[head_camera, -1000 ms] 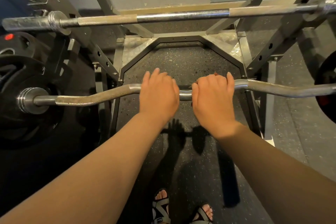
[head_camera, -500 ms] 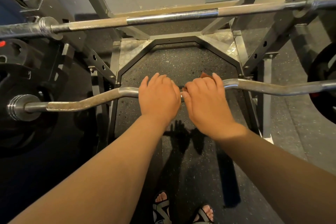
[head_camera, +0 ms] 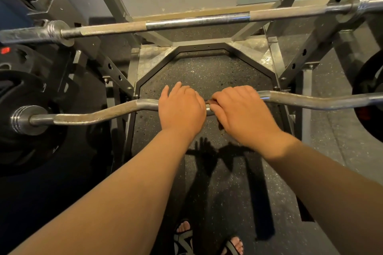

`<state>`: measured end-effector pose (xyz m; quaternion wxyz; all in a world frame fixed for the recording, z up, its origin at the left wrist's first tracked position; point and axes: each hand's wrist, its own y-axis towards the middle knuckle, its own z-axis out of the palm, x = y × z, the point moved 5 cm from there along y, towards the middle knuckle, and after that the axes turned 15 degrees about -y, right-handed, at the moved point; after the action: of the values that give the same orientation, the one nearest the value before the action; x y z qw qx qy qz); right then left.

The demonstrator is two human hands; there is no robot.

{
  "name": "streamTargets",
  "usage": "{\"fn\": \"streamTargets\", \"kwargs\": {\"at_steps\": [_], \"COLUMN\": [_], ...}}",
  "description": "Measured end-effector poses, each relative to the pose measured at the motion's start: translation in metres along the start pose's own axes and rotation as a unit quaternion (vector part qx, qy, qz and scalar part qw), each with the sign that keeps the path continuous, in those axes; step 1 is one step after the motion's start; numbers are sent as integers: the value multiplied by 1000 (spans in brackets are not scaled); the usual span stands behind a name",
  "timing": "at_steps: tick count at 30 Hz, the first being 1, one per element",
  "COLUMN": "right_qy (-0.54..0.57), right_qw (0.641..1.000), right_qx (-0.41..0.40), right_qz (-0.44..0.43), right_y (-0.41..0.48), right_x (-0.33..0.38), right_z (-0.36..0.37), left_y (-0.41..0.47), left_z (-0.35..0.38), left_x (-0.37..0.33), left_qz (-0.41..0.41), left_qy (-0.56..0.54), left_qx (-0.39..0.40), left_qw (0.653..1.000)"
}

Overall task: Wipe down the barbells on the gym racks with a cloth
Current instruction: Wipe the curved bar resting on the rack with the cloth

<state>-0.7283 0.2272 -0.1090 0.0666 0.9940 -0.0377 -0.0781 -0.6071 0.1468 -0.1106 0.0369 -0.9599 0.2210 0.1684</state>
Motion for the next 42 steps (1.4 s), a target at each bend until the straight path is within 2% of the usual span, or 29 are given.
{"fn": "streamTargets", "kwargs": {"at_steps": [1, 3, 5, 6, 7, 9, 12, 13, 15, 18, 21, 23, 25, 30, 32, 34, 37, 39, 42], "right_qy": [1, 0, -26, -29, -24, -14, 22, 24, 15, -18, -8, 11, 13, -22, -26, -2, 32, 36, -10], "right_qw": [1000, 993, 978, 974, 977, 991, 999, 999, 996, 983, 991, 998, 999, 981, 983, 993, 998, 994, 979], "right_qx": [10, 18, 10, 2, -7, -19, -12, -5, 4, 10, -14, -16, 1, 17, 16, 9, 22, 38, 36], "right_qz": [19, 119, 208, 223, 211, 129, 23, 27, 91, 180, 134, 66, 35, 193, 179, 118, 55, 93, 199], "right_y": [0, -1, -2, -2, -1, 0, -1, -2, -6, -5, -4, -4, -4, -3, -1, 0, -3, -7, -5], "right_x": [-12, -35, -35, -25, -12, 10, -1, -12, -32, -21, 5, 2, -14, -23, -4, 6, -11, -31, -27], "right_z": [1, 2, 0, 0, 0, 0, 0, 2, 5, 3, 1, 2, 4, 0, -1, 1, 1, 2, 0], "left_y": [0, 0, 1, 1, 1, 1, 1, 1, 2, 3, 1, 2, 2, 2, 3, 3, 2, 2, 4], "left_z": [0, 0, 0, 1, 1, 1, 1, 1, 2, 3, 3, 1, 0, -1, -4, -4, -4, -4, -2], "left_x": [0, -1, 0, -1, -1, 0, 1, 1, 0, 1, 0, -2, -2, -1, -3, -3, -1, -2, -3], "left_qz": [0, -2, -4, -5, -7, -6, 5, 9, 11, 9, 11, 17, 21, 8, 7, 11, 21, 26, 28], "left_qy": [-1, -4, -9, -13, -17, -23, -25, -25, -26, -26, -26, -26, -26, -37, -24, -18, -21, -22, -25], "left_qx": [-2, -4, -7, -10, -14, -22, -25, -24, -24, -33, -36, -35, -37, -61, -66, -69, -82, -83, -83], "left_qw": [1000, 1000, 1000, 1000, 1000, 999, 999, 999, 999, 999, 999, 999, 999, 997, 997, 997, 996, 996, 996]}}
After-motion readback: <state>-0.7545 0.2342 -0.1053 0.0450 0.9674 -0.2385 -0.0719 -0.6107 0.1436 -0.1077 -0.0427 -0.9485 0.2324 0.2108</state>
